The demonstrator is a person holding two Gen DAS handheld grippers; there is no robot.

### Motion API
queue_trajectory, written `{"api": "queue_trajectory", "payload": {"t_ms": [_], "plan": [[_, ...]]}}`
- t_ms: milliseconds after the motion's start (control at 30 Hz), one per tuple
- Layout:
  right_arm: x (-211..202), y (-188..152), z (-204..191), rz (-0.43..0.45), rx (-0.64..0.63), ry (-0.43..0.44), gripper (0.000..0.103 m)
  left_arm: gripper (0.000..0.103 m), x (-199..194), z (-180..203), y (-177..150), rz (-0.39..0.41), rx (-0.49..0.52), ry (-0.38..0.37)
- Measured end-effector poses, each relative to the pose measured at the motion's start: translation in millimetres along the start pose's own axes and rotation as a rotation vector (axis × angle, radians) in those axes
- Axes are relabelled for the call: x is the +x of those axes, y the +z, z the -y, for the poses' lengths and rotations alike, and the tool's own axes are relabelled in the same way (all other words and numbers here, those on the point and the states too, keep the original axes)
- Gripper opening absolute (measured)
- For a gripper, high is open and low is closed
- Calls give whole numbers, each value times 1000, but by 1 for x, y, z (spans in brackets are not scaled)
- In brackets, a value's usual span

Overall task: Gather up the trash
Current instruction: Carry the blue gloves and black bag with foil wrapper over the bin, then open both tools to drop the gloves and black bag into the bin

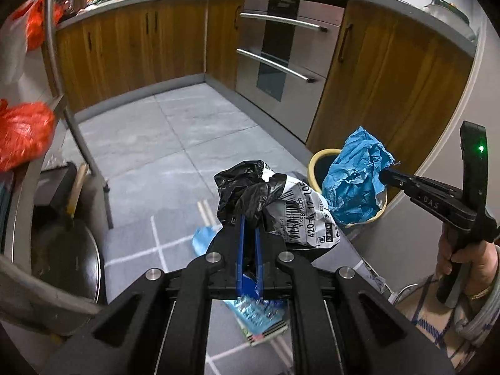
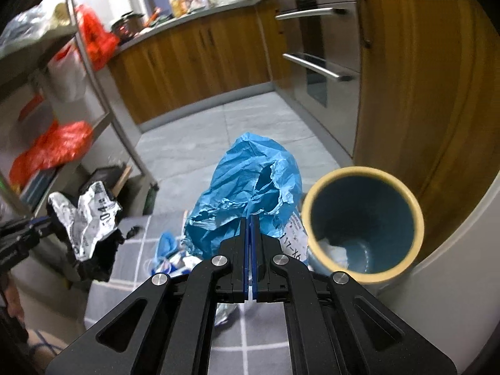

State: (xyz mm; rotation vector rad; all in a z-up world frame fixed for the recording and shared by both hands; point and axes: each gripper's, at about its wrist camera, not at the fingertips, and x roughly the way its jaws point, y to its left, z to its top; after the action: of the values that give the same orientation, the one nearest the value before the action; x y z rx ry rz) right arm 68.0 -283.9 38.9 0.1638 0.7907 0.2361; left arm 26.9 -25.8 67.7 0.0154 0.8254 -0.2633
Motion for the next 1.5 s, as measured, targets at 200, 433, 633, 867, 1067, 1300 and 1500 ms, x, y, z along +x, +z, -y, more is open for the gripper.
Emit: {"api": "queue_trajectory", "payload": {"t_ms": [200, 433, 633, 867, 1067, 1300, 1500], "plan": [[14, 13, 26, 7, 81, -33, 2, 6, 24, 19, 16, 10, 39, -24], [30, 22, 49, 2, 143, -78, 2, 6, 66, 43, 27, -15, 63, -70], [45, 26, 70, -14, 164, -149, 2, 6, 105, 60, 38, -47, 73, -121], [67, 29, 100, -41, 217, -231, 2, 6, 143, 86, 45, -81, 122, -168], [88, 31, 119, -58, 228, -326, 2, 6, 173, 113, 49, -98, 163, -197], [101, 23, 143, -90, 254, -413, 2, 6, 207, 142, 52, -104, 213, -218], [105, 19, 154, -98, 259, -459, 2, 6, 224, 158, 57, -108, 259, -210]]}}
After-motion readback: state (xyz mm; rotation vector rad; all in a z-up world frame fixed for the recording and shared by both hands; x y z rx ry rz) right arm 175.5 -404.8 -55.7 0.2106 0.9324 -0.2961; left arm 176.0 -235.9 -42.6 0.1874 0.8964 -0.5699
